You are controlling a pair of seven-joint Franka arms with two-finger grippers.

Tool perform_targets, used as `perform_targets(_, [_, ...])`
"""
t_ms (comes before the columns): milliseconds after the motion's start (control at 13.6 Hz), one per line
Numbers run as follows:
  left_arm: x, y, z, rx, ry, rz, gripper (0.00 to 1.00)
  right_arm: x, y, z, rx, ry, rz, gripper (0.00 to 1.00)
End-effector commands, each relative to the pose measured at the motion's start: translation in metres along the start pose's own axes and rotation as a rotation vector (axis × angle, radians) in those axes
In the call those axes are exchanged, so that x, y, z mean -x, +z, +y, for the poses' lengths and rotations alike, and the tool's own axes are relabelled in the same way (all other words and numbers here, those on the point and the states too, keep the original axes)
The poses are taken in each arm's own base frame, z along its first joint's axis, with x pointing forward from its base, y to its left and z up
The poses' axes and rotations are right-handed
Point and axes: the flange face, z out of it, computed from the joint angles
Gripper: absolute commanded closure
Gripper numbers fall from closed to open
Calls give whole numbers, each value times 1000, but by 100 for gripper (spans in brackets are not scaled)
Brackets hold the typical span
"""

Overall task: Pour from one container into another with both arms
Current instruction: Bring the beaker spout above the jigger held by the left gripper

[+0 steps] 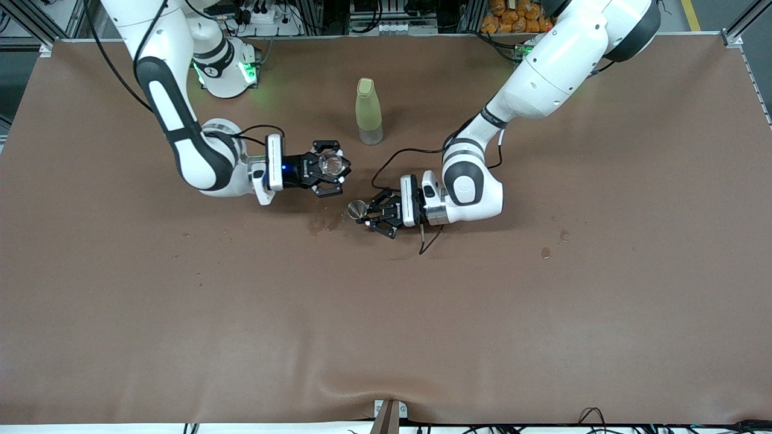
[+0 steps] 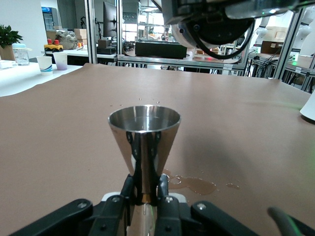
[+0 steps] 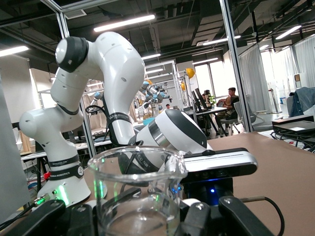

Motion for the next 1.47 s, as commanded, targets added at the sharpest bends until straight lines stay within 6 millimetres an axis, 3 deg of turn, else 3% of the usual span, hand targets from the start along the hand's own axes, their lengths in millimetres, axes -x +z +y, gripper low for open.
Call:
perform_targets(0, [-4,17,1,-20,14,11,100,-4,18,-14,48,-14,17,100])
perform_targets(295, [-6,17,0,-24,39,14,100,2,35,-21,92,-4,7,100])
perform_targets(737, [-13,2,-15,-47,108,16,100,21,36,-29,119,79,-21,100])
perform_targets(1401, [-8,2,-11,-48,96,14,100,29,55,-43,158,188,6,100])
